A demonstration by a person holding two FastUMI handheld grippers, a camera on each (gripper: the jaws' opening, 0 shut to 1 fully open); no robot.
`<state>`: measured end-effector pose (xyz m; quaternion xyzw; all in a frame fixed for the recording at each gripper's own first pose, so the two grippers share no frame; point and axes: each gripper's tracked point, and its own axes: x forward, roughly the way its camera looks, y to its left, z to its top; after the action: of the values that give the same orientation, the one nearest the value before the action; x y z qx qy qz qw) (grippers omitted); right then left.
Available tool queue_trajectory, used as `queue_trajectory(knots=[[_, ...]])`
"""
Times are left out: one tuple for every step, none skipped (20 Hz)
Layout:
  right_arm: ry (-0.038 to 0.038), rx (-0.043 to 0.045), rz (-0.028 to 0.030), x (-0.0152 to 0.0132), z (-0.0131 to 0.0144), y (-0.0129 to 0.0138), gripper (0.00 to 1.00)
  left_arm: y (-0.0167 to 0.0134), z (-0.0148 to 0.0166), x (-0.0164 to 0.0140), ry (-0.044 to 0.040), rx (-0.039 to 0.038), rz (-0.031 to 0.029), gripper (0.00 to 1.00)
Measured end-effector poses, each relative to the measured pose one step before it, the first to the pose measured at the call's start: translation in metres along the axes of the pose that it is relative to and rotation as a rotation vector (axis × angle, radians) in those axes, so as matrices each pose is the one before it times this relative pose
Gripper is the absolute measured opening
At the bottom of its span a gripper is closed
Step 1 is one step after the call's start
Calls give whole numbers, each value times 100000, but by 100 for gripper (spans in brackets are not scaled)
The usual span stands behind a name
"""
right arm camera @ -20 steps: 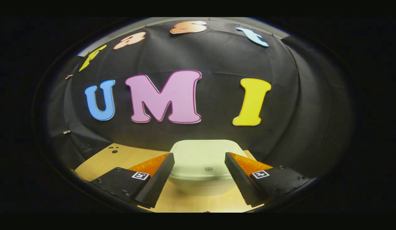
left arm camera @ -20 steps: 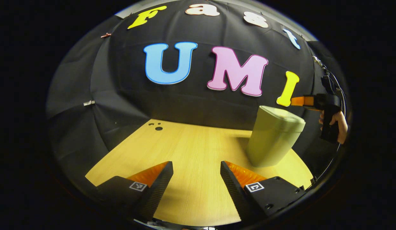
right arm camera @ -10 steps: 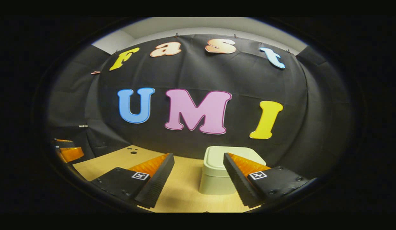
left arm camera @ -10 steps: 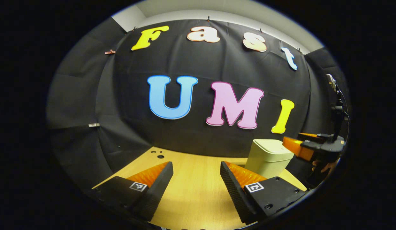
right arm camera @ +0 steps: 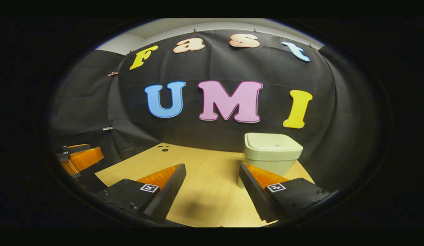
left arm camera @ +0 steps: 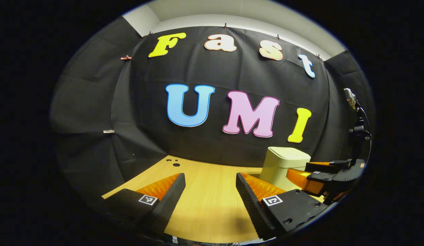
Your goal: Press the lid of the desktop garbage bin to open it, pick up the crumpled paper on the desktop and throw it into the bin, then pick up the pop can on the desktop and drop it into the bin, and finally close the garbage bin lid.
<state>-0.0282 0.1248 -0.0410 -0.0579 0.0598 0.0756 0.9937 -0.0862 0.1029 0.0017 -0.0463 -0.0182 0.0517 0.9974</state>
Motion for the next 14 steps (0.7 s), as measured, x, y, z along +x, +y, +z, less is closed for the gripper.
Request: queue_trajectory(knots=[[2006,1103,668,-246,-688,487,98,342,-82,-281,349,-78,694,96],[1455,919,736,-298,-597,694,98,241,-20,-219,59,-604,362,96],[1228,277,137,-118,-495,465,96,176,-255,-161,142,-949,552,96],[1039,-122,313,-345,-345,311,98,204,-265,-272,77,-751,141,96],[1233,-32,525,-241,-568,378,98,247,-245,-189,349,-287,355,96],[1764,5,721,-145,-797,434,98,499,-474,-211,777,35,616,96],[1805,-149,910,-202,-810,514,98,305,-302,-167,773,-13,632,95],[1905,-466,771,-132,-584,473,98,210,-205,-120,570,-224,142,96],[1804,-386,860,-61,-600,411,98,175,-63,-126,320,-126,-123,96],[1747,-286,919,47,-537,295,98,214,-6,-24,161,246,117,96],[1619,-121,417,113,-511,253,98,387,-216,-97,304,342,88,96],[1596,-61,440,151,-369,318,96,172,-247,31,385,178,-28,96],[1118,-235,257,135,-394,201,98,244,-276,81,291,-3,102,96],[1514,-273,-40,152,-413,70,96,156,-215,-2,415,-49,-89,96]])
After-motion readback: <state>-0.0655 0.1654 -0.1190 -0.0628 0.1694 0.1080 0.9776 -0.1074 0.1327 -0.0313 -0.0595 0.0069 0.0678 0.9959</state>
